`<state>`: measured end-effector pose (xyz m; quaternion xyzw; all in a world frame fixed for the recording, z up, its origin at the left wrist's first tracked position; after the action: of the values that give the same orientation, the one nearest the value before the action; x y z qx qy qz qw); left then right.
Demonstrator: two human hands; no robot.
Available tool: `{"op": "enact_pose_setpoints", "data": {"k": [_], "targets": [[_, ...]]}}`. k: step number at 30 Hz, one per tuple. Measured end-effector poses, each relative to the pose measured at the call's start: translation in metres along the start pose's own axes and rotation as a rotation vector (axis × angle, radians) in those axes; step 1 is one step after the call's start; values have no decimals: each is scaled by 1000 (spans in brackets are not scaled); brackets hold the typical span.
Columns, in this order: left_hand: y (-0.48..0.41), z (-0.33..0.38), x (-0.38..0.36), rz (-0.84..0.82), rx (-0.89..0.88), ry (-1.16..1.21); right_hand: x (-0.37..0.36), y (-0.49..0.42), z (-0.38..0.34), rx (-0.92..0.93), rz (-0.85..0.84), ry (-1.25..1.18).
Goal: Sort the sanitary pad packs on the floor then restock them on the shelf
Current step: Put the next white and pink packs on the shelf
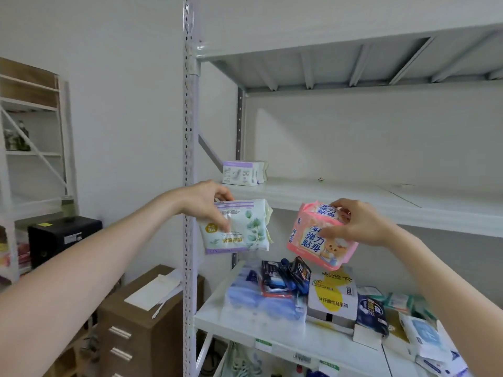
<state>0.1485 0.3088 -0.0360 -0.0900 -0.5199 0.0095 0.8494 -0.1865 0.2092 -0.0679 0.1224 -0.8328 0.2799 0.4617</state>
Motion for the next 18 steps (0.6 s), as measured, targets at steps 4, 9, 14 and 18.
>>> {"op": "enact_pose_setpoints", "data": {"k": [4,9,14,18], "targets": [[-41,-31,34,-6,-9,7,-9,-44,-10,-8,76,-13],[-98,-63,61,-11,-25,6,-13,-101,-18,-2,132,13],[-160,-91,80,6,-44,-9,-7,-160,-13,-3,172,59],[-200,-108,96,34,-58,-35,0,-199,-8,4,198,98]]}}
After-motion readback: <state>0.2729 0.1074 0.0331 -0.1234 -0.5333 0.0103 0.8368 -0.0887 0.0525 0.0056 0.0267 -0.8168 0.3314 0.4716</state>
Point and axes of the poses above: each hand's wrist, its own y-axis away from the middle knuckle, its own x-axis out of the back of the hand, z = x × y, the point moved 1 cm from there along -y, towards the middle knuckle, and after that the axes turned 2 degrees about -z, right-handed, at the moved point
